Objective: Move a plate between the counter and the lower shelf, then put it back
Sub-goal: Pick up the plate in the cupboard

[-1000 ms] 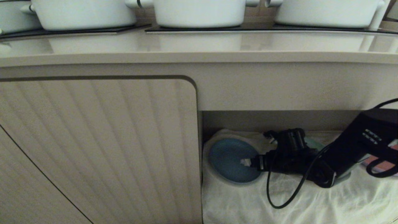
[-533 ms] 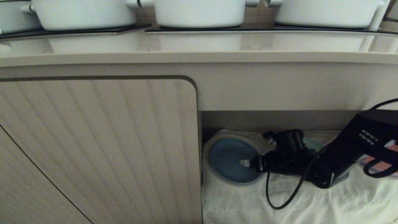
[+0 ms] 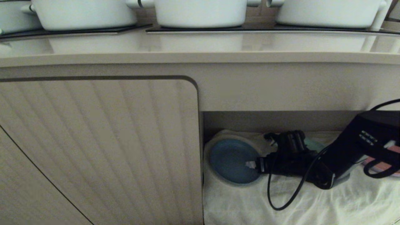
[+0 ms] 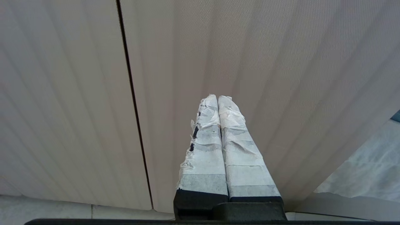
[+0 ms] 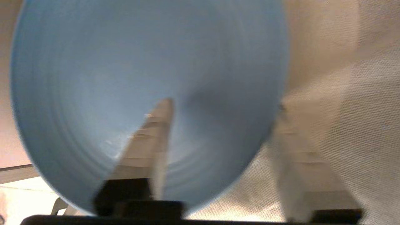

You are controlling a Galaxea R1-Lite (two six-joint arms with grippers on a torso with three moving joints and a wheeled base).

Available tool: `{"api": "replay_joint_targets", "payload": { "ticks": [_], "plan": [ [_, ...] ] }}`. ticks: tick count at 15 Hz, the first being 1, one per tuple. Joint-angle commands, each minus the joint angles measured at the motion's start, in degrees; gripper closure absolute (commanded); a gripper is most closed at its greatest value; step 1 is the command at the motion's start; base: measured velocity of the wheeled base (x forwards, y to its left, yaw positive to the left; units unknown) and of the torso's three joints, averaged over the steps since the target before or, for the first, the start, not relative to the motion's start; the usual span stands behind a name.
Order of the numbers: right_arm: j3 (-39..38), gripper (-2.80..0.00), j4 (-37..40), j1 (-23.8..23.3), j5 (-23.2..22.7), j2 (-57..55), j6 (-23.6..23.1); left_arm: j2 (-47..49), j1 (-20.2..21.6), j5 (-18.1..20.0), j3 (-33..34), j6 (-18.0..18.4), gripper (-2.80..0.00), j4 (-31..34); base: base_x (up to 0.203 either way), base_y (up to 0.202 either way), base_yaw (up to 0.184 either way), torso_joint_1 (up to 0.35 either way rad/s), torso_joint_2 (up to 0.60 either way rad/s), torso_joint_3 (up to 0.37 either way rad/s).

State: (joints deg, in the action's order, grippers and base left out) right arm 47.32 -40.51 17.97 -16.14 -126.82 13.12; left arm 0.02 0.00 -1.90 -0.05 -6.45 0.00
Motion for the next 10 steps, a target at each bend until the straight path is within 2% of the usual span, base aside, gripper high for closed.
{"api": "replay_joint_targets", "payload": {
  "ticks": [1, 10],
  "plan": [
    [0.05, 0.0, -0.51, -0.04, -0.06, -0.01, 0.07, -0.02, 0.0, -0.03, 0.05, -0.06, 0.0, 0.0, 0.0, 0.0, 0.0, 0.0, 0.0, 0.0],
    [-0.3, 0.0, -0.18, -0.04, 0.85, 0.34, 0.07, -0.02, 0.0, -0.03, 0.05, -0.06, 0.0, 0.0, 0.0, 0.0, 0.0, 0.0, 0.0, 0.0]
  ]
}}
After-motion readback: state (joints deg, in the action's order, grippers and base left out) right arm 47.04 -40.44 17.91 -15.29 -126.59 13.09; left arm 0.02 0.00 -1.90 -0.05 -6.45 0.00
